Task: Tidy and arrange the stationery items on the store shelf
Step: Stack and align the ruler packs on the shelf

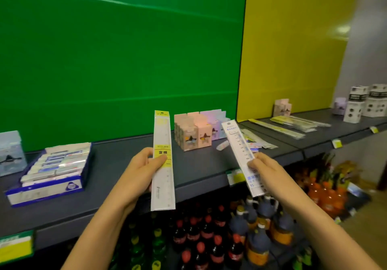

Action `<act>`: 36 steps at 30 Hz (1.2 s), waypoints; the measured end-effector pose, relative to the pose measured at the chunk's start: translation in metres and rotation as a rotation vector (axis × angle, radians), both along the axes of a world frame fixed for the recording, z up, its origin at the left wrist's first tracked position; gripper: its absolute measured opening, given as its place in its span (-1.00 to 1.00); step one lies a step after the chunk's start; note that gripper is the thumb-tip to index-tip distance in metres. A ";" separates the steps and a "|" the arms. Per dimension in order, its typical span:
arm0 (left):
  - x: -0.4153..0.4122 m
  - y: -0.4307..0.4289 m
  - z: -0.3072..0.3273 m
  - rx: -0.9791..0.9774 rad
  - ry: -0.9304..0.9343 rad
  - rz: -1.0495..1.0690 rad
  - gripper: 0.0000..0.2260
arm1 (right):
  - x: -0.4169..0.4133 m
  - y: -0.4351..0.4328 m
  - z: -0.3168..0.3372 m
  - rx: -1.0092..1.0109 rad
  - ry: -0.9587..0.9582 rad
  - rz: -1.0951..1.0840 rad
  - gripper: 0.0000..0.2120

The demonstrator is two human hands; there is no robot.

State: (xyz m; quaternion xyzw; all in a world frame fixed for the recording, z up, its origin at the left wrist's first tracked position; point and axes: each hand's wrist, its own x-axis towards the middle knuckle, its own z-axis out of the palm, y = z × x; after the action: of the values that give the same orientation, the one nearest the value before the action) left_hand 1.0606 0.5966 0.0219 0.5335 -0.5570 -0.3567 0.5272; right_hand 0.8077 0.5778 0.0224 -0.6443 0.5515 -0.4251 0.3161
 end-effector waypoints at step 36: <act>-0.415 -0.348 -0.004 -0.010 -0.339 0.078 -0.77 | -0.409 -0.316 0.008 -0.053 0.110 -0.117 -0.81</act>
State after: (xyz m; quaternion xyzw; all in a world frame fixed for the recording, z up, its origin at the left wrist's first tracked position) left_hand 0.6455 0.2489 0.0177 0.6047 -0.6184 -0.2381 0.4419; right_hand 0.3987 0.2613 0.0301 -0.6414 0.5934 -0.4214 0.2428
